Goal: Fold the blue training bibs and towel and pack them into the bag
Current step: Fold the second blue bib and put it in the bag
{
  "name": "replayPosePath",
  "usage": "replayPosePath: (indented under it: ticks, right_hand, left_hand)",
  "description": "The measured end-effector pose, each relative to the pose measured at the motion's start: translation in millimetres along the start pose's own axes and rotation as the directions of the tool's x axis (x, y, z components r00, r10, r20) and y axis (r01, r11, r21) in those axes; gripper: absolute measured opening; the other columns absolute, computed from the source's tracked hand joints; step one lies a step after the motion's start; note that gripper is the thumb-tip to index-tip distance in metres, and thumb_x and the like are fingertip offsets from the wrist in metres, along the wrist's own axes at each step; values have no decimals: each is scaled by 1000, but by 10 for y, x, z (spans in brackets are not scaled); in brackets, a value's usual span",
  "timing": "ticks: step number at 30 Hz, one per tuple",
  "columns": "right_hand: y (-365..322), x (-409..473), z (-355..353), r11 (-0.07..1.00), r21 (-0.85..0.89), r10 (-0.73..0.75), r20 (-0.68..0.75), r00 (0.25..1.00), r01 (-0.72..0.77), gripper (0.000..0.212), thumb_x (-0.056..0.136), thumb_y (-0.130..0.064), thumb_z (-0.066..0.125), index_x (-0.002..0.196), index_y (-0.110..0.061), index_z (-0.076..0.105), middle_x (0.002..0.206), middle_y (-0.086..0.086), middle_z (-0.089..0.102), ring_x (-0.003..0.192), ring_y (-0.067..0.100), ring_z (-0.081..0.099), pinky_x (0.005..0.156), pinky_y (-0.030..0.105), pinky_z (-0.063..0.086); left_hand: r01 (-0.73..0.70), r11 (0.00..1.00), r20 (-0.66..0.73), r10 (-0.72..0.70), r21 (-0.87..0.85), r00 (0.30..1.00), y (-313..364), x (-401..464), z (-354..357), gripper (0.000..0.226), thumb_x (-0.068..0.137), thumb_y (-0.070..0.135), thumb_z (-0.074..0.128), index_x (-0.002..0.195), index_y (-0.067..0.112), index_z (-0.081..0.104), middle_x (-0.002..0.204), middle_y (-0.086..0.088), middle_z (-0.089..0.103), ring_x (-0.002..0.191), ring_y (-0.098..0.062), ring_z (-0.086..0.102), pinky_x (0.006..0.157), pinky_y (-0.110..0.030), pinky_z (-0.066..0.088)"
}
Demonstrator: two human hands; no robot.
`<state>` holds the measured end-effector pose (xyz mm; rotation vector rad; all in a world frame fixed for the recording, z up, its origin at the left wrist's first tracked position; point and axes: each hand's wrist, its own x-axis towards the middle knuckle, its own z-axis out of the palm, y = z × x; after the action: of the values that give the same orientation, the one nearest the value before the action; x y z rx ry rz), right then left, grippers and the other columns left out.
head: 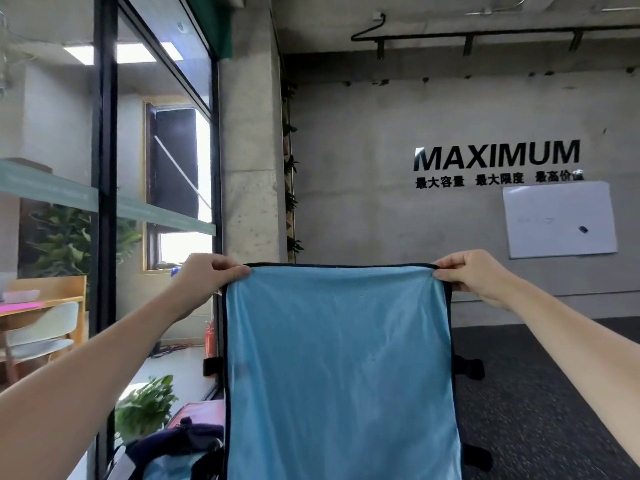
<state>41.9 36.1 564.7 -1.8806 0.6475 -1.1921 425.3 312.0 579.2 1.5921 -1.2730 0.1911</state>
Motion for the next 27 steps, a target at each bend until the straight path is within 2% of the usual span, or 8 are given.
replayPosePath:
  ticks: [5,9,12,14,17,19,22,27]
  right_hand:
    - [228,55,70,995,-81,58,24,998,-56,16,85,0,75,100,-6,76,96,10,78,91,23,72,77,31,59]
    - [604,175,175,959,-276,91,83,992,-65,20,84,-9,80,101,-17,74,95,-2,77,90,15,69,67,22,51]
    - [981,282,336,866,-479,245,160,956,-142,19,87,-11,76,104,-19,74,80,-1,73,64,12,60,54,23,42]
    - [1272,355,482,810,-546,369,195,909,-211,19,89,-4,69,107,-11,70,72,7,72,52,13,56,50,24,45]
    - [1783,438,723,801,-489,500,230,835,-345,22,89,10,61,109,1,63,89,25,74,69,24,74,61,29,60]
    - [2146,505,861,806,-446,527,239,815,-390,22,87,11,66,108,5,64,97,29,72,85,34,75,71,34,63]
    - [2600,624,1034,793,-467,535,224,815,-392,21,85,-3,78,102,2,67,87,23,74,80,33,76,65,35,62]
    - [3038,957,1242,763,-534,496,124,859,-363,10,90,-8,74,94,0,68,74,18,75,68,25,76,57,33,61]
  left_hand:
    - [-8,998,11,8,60,1000,-322,65,195,2,83,28,81,83,28,79,78,9,76,79,-14,70,75,-32,54]
    - [-28,980,113,5,196,994,-696,125,507,17,85,23,79,95,36,72,73,-4,73,71,-23,67,71,-33,51]
    - [-40,936,227,-44,351,973,-1078,188,842,12,88,22,75,88,34,73,78,4,72,77,-16,66,72,-25,48]
    - [-12,914,279,-111,405,954,-1345,213,1107,9,89,18,73,85,26,73,73,8,70,67,-10,66,74,-25,49]
    - [103,911,373,-264,399,889,-1772,215,1510,3,92,7,65,92,5,67,64,-1,69,54,-13,70,49,-18,47]
    - [143,900,428,-330,412,841,-2031,208,1737,3,93,4,62,90,4,64,62,-2,70,59,-18,74,49,-15,49]
    - [170,897,478,-369,409,797,-2366,262,1995,6,88,5,69,92,8,69,62,-1,73,60,-17,74,55,-12,49]
    - [145,875,466,-379,463,800,-2723,582,2304,3,90,12,71,92,13,70,58,-4,71,47,-12,66,52,-15,49]
